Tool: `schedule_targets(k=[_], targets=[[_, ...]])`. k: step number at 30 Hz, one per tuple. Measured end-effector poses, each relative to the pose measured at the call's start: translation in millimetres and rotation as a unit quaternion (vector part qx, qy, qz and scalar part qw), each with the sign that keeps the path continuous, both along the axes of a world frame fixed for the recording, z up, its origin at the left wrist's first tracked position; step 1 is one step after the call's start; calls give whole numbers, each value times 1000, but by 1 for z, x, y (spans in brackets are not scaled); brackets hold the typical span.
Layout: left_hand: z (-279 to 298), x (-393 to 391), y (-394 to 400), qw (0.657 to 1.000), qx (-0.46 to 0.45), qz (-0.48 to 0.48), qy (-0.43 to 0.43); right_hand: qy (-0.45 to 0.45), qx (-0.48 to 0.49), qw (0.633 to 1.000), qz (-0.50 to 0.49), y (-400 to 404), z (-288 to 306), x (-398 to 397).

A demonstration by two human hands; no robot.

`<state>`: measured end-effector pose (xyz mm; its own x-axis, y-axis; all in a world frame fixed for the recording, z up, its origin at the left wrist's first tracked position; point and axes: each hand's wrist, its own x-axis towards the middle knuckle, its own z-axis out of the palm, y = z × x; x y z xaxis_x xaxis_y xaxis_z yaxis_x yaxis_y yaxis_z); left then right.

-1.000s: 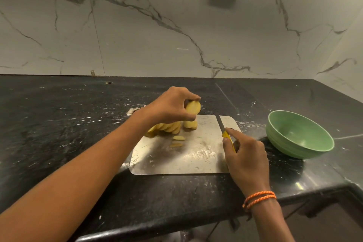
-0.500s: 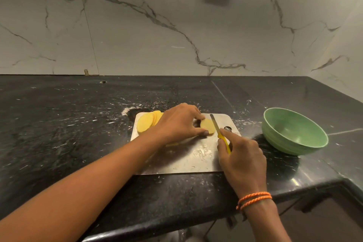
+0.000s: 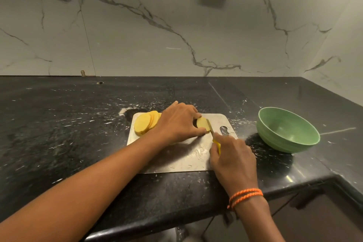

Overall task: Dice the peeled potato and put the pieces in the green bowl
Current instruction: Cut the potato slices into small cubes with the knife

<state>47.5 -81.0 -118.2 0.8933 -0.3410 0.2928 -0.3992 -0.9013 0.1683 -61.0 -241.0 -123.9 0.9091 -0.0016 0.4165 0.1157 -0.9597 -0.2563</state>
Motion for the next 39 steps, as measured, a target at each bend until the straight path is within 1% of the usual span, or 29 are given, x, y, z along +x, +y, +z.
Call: schedule_targets(k=[2,5,8,10,11,15,18,22,25,27,31,33,35,39], targets=[[0,1,1,1000,3,13,-14,-3,-3,1000,-8,-5,-1,-14],[2,2,5,1000,-16,21,-7,-10,38,999,-4,-9,0,-31],[3,4,10,999,-43,21,17,-56,83,995,4,-8,-1,-30],[1,6,12,998,-51,24,28,-95,87,992,1,-4,-1,-17],[1,6,12,998,-54,24,32,-100,81,992,2,-2,0,-9],[0,8,12,997,-66,19,33,-66,47,997,15,7,0,24],[-3,11,12,997,-65,27,39,-25,16,999,21,9,-2,36],[-6,12,9,997,-49,50,12,-2,-21,999,43,9,-6,36],[-8,14,7,996,-46,73,-9,-10,-14,999,44,5,-8,13],[-7,15,6,996,-50,80,-4,-20,-1,999,46,0,-9,-5],[-2,12,8,997,-49,58,16,-26,74,996,38,-4,-6,-28],[0,9,11,996,-62,51,31,-64,96,993,30,-1,-5,-23],[0,7,13,995,-76,49,39,-92,85,992,21,4,-3,-9],[0,6,16,992,-109,49,31,-64,58,996,24,11,-3,25]])
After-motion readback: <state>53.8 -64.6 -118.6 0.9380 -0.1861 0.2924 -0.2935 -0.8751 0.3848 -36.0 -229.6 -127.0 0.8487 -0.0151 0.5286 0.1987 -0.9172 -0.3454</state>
